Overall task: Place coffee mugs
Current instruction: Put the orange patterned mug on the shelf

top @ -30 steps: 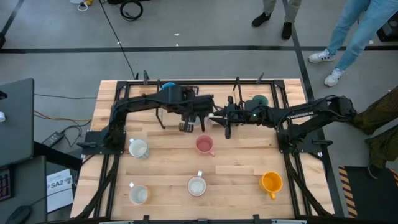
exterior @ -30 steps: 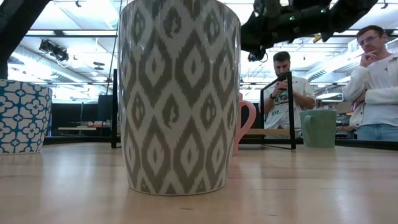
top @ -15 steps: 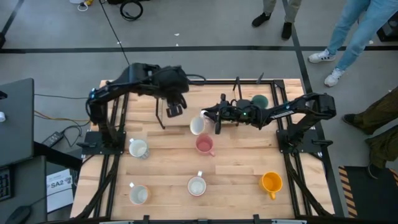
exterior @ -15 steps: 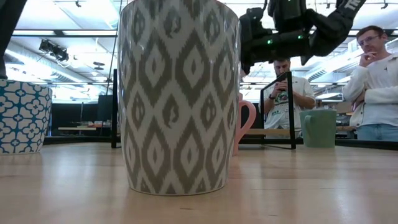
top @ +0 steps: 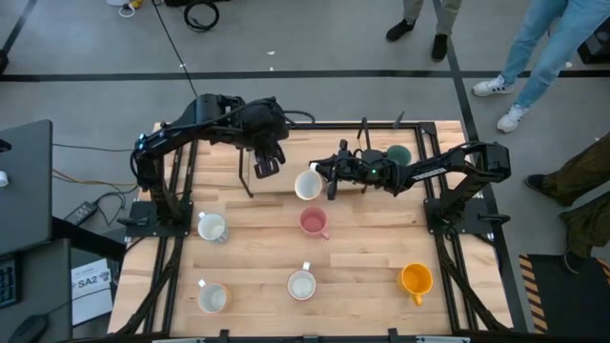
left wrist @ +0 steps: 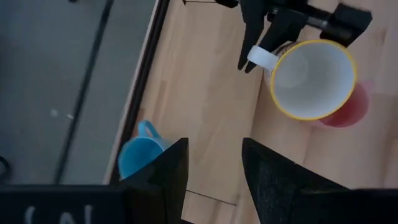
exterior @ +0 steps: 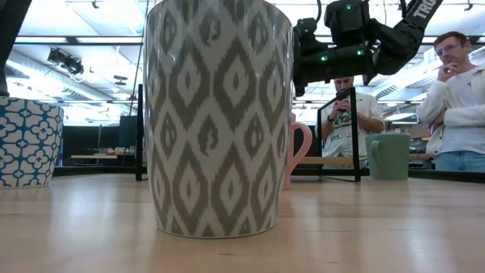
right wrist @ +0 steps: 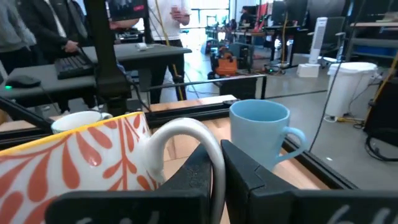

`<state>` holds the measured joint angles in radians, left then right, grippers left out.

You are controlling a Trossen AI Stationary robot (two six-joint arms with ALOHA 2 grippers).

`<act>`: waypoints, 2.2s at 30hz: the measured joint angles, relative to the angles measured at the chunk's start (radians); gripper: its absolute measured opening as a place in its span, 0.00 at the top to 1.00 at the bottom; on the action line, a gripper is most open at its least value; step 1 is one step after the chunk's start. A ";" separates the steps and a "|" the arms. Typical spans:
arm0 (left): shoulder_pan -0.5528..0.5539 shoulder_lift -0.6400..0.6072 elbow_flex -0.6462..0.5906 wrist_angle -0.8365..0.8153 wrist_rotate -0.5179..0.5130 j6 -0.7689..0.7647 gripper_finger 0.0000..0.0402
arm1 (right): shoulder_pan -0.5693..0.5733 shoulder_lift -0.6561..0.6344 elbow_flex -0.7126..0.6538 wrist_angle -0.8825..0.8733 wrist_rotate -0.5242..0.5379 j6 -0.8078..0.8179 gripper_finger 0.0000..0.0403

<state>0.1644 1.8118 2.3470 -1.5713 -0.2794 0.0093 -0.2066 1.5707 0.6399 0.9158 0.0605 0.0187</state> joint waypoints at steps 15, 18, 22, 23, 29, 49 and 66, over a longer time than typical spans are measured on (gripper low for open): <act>0.037 0.134 0.001 0.013 0.064 -0.118 0.61 | -0.026 0.000 0.000 0.110 0.161 -0.023 0.94; 0.048 0.151 0.000 0.019 0.069 -0.154 0.61 | -0.032 0.000 0.000 0.131 0.190 -0.023 0.94; 0.066 0.155 0.000 0.047 0.069 -0.220 0.61 | -0.039 0.000 0.000 0.197 0.195 -0.022 0.94; 0.070 0.154 0.000 0.060 0.069 -0.239 0.61 | -0.039 0.000 0.000 0.210 0.202 -0.023 0.94; 0.092 0.154 0.000 0.104 0.122 -0.362 0.61 | -0.039 -0.001 0.000 0.241 0.213 -0.023 0.94; 0.078 0.183 0.000 0.172 0.149 -0.676 0.61 | -0.041 -0.001 0.000 0.356 0.320 -0.101 0.94; 0.067 0.185 0.000 0.185 0.152 -0.857 0.62 | -0.040 -0.001 0.000 0.393 0.317 -0.101 0.94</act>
<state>0.2310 1.9972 2.3470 -1.3866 -0.1270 -0.8476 -0.2466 1.5696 0.6403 1.3089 0.3775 -0.0827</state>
